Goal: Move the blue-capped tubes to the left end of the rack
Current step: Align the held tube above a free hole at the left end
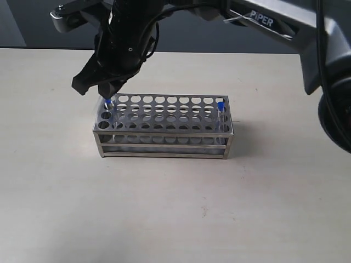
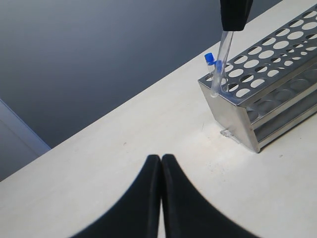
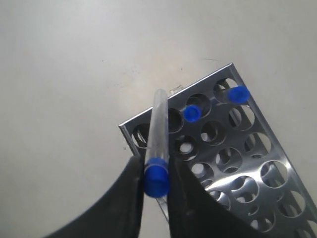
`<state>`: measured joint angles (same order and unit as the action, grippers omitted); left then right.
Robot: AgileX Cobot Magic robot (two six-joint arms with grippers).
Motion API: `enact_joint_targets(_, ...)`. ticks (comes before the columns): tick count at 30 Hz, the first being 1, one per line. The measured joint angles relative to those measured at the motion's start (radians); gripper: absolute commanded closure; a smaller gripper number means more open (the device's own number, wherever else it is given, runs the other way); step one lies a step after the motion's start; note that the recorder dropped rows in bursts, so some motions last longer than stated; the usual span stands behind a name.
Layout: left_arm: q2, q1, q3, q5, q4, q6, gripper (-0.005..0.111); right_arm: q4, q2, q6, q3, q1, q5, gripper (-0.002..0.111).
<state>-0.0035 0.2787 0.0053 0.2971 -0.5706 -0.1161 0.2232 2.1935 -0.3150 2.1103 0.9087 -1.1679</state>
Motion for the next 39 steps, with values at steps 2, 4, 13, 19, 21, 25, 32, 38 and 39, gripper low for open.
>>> enact_joint_targets(2,0.0,0.0,0.0,0.0,0.0,0.0,0.106,-0.025,0.0,0.0,0.011,0.0,-0.006,0.109)
enact_joint_targets(4,0.0,0.0,0.0,0.0,0.0,0.0,0.106,-0.044,0.0,0.006,0.033,0.0,-0.027,0.109)
enact_joint_targets(13,0.0,0.0,0.0,0.0,0.0,0.0,0.106,-0.056,0.0,0.017,0.113,0.0,-0.047,0.109)
enact_joint_targets(19,0.0,0.0,0.0,0.0,0.0,0.0,0.106,-0.056,0.0,0.017,0.113,0.0,-0.05,0.109)
enact_joint_targets(21,0.0,0.0,0.0,0.0,0.0,0.0,0.106,-0.047,0.0,0.017,0.113,0.0,-0.05,0.109)
enact_joint_targets(25,0.0,0.0,0.0,0.0,0.0,0.0,0.106,-0.017,0.0,0.024,0.113,0.0,-0.05,0.109)
enact_joint_targets(32,0.0,0.0,0.0,0.0,0.0,0.0,0.106,-0.049,-0.006,0.063,0.113,0.0,-0.051,0.109)
enact_joint_targets(38,0.0,0.0,0.0,0.0,0.0,0.0,0.106,-0.055,-0.018,0.08,0.113,0.021,-0.051,0.109)
enact_joint_targets(39,0.0,0.0,0.0,0.0,0.0,0.0,0.106,-0.055,-0.022,0.08,0.113,0.026,-0.051,0.109)
